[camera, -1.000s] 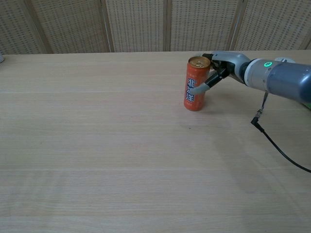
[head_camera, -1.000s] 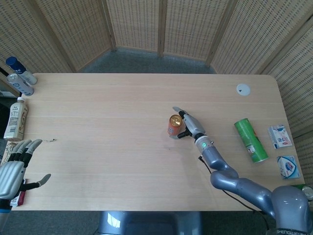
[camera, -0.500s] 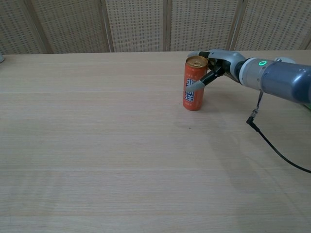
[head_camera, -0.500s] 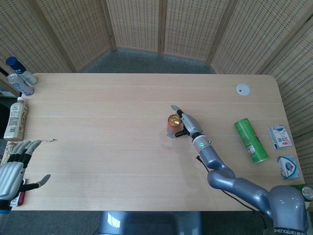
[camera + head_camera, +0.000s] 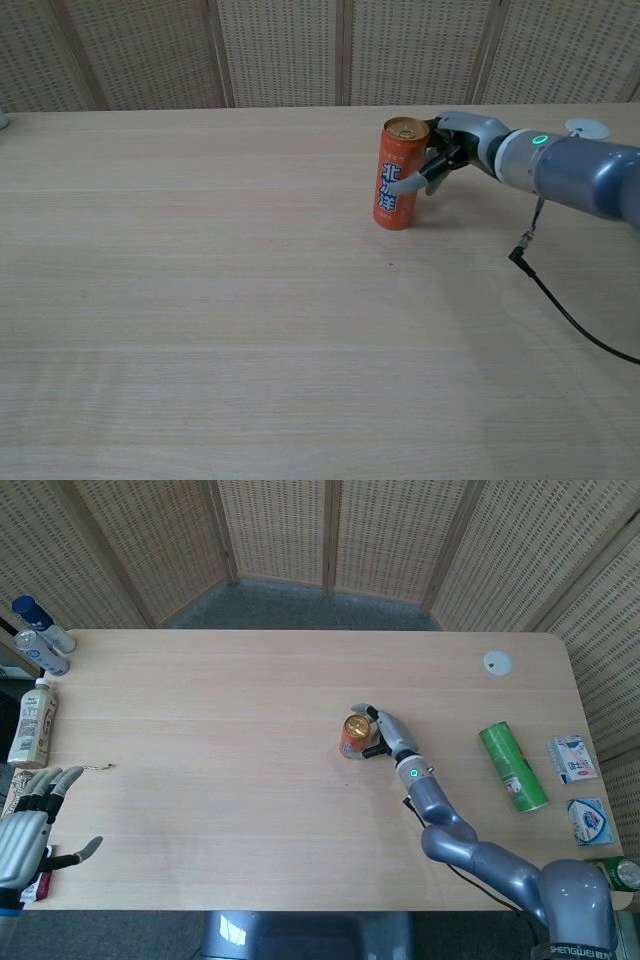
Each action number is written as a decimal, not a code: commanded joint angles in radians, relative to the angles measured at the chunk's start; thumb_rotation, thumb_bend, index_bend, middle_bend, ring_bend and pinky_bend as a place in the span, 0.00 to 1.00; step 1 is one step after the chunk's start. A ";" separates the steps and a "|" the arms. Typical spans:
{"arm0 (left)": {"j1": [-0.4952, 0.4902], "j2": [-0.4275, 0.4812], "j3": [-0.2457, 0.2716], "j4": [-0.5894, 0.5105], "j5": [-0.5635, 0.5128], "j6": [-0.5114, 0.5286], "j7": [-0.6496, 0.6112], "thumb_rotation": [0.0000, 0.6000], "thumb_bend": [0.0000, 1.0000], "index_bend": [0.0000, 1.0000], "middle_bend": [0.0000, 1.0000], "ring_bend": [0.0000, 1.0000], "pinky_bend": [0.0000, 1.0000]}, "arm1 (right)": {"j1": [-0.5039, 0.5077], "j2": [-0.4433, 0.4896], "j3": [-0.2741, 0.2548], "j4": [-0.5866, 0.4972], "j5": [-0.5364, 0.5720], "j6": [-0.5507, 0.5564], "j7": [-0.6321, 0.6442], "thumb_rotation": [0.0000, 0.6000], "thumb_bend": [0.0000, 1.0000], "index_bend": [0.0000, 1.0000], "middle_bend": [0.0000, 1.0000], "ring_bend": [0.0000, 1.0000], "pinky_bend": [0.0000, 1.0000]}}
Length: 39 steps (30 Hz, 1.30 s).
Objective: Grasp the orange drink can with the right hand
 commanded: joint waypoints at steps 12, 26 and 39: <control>-0.011 -0.003 -0.005 -0.008 -0.011 -0.021 0.014 0.94 0.27 0.07 0.12 0.00 0.00 | -0.022 0.011 0.008 -0.014 -0.006 0.010 0.021 1.00 0.08 0.38 0.47 0.43 0.54; -0.010 -0.004 -0.005 -0.009 -0.018 -0.022 0.017 0.94 0.27 0.07 0.12 0.00 0.00 | -0.025 0.005 0.002 -0.003 -0.026 -0.008 0.048 1.00 0.10 0.38 0.52 0.52 0.61; -0.010 -0.012 -0.004 -0.010 -0.014 -0.023 0.021 0.94 0.27 0.07 0.12 0.00 0.00 | -0.075 0.058 -0.001 -0.071 -0.045 0.044 0.056 1.00 0.11 0.47 0.59 0.60 0.67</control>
